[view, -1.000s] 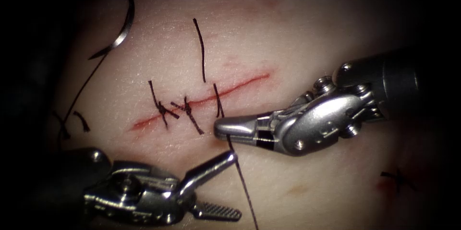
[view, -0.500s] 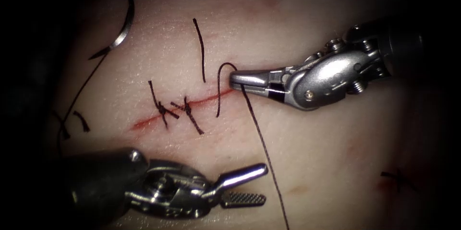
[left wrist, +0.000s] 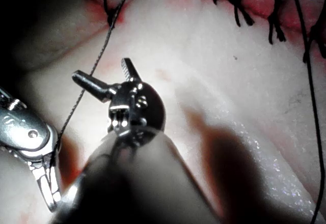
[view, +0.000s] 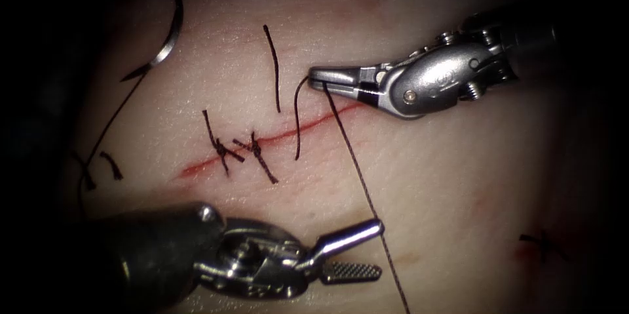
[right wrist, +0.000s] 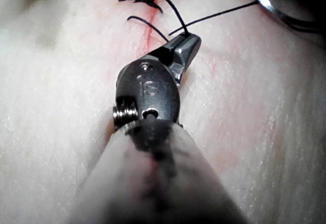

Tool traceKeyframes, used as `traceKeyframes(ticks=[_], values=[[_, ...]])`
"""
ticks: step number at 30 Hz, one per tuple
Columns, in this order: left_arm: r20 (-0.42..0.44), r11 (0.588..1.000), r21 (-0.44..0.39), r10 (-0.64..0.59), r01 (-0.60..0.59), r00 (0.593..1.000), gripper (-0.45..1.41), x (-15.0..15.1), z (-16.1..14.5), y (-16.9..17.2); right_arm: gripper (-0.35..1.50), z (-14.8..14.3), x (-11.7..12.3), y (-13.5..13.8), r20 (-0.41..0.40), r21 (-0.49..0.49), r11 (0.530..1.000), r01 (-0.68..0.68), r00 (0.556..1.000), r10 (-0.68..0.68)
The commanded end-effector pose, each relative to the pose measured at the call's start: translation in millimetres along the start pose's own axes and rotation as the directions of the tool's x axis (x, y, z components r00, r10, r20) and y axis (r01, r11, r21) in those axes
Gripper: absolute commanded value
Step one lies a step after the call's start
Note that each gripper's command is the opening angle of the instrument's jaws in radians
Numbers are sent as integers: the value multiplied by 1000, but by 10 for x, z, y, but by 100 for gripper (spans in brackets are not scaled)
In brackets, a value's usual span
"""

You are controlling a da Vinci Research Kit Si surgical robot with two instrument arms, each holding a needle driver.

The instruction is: Wound Closure

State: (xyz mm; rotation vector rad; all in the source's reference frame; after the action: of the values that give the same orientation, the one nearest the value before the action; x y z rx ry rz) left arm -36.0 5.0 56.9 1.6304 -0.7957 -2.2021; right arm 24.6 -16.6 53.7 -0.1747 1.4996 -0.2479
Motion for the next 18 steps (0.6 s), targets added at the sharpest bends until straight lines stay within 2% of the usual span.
traceKeyframes(ticks=[1,3,18], values=[[-3,1000,1,7,-7,1000,56,-2,7,2,-35,10,-1,-4,-2,0,1000,0,1000,0],[-8,1000,2,14,-14,1000,47,-1,12,2,-35,13,0,-2,1,0,1000,-1,1000,1],[-23,1000,4,29,-29,999,54,16,25,15,-35,17,-5,1,9,2,1000,-15,1000,15]])
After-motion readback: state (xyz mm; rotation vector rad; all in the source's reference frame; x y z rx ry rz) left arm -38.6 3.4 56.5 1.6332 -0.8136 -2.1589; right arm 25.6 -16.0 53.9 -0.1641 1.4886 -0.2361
